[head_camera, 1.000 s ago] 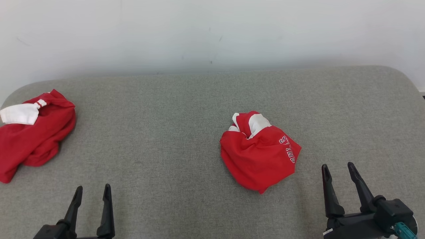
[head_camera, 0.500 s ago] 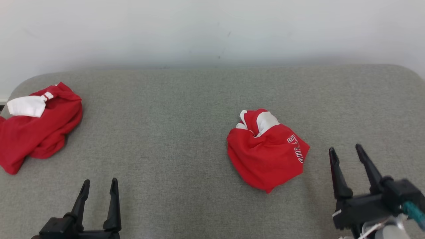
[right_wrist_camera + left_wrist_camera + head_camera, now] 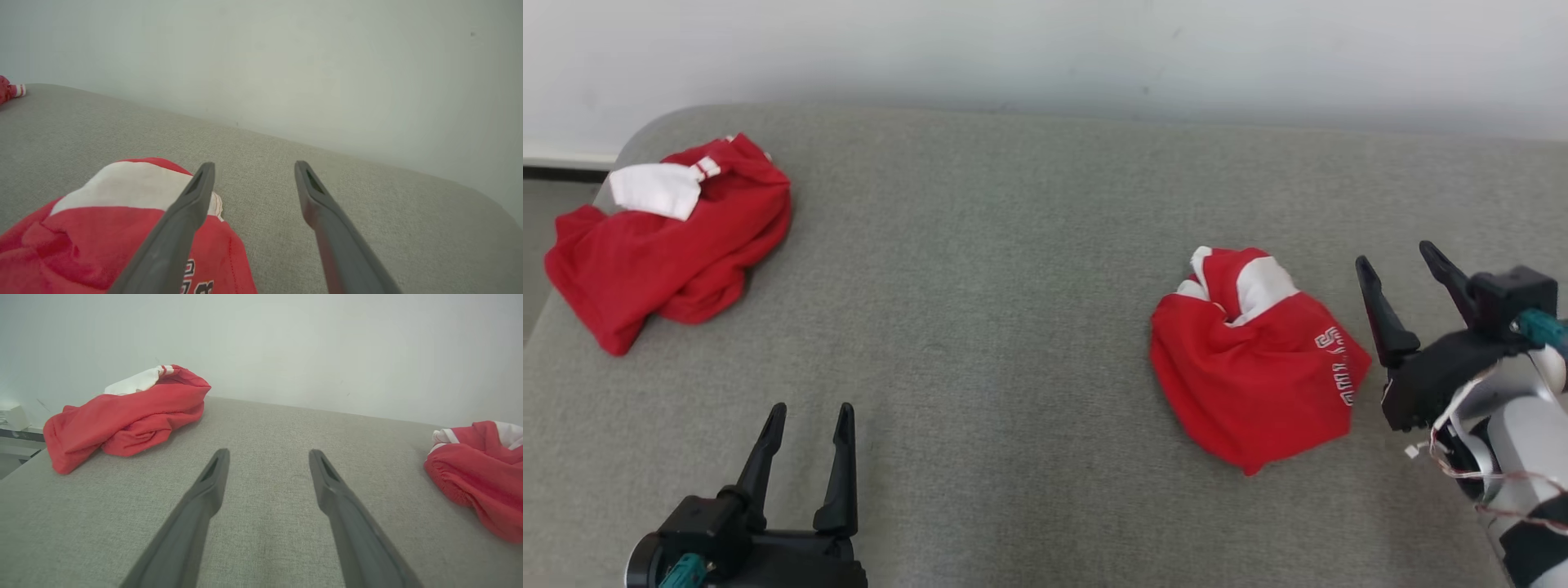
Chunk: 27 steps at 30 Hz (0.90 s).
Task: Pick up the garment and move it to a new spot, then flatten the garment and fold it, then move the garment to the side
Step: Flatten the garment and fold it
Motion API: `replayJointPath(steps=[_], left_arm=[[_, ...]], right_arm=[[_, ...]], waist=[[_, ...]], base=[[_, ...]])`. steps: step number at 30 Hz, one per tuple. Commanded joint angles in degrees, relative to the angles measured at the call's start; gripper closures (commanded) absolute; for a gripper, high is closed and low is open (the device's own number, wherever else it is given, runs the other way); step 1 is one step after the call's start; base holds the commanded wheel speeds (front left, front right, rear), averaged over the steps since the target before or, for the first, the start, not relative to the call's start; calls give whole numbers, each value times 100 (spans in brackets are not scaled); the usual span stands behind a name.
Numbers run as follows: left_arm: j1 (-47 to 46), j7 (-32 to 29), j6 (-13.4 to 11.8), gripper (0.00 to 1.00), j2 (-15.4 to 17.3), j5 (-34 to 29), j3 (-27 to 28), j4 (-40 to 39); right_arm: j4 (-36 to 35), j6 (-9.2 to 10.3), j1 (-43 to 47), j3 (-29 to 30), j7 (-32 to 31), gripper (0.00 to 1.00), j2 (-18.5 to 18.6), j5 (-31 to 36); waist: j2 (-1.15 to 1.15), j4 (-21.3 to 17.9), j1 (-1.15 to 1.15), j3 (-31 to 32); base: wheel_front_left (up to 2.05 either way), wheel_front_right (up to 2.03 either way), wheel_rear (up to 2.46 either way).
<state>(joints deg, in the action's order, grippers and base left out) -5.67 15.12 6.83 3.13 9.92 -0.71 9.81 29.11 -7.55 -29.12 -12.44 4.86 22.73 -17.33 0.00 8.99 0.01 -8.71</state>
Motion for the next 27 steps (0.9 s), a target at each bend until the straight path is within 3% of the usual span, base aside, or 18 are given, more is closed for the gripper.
replayJointPath(steps=[1,7,12,22,23,24,25,27], left_arm=[[-87,5,-5,0,-9,30,-5,16],[-270,5,11,0,-23,94,-148,101],[-413,5,-14,0,-23,251,-323,181],[-418,5,-73,0,-23,334,-404,253],[-418,5,-85,0,-23,340,-412,256],[-423,5,-93,0,-25,350,-420,259],[-430,5,-99,0,-24,360,-424,264],[-448,5,-105,0,-23,366,-431,267]], right_arm=[[161,12,-209,-132,-33,0,87,-104],[1098,12,-941,-830,-398,0,348,-447],[1713,12,-1271,-1388,-664,0,344,-859],[2446,12,-1132,-2347,-1201,0,350,-1569],[2472,12,-1117,-2428,-1233,51,352,-1646],[2491,12,-1133,-2497,-1242,81,366,-1711],[2513,12,-1162,-2547,-1199,100,386,-1762],[2544,18,-1281,-2601,-1001,100,452,-1824]], waist=[[0,266,-1,-242],[0,523,-1,-484],[0,690,-1,-588],[0,738,-1,-552],[0,731,-1,-551],[0,723,-1,-551],[0,713,-1,-550],[0,687,-1,-545]], base=[[0,0,0],[0,0,0],[0,0,0],[0,0,0],[0,0,0],[0,0,0],[0,0,0],[0,0,0]])
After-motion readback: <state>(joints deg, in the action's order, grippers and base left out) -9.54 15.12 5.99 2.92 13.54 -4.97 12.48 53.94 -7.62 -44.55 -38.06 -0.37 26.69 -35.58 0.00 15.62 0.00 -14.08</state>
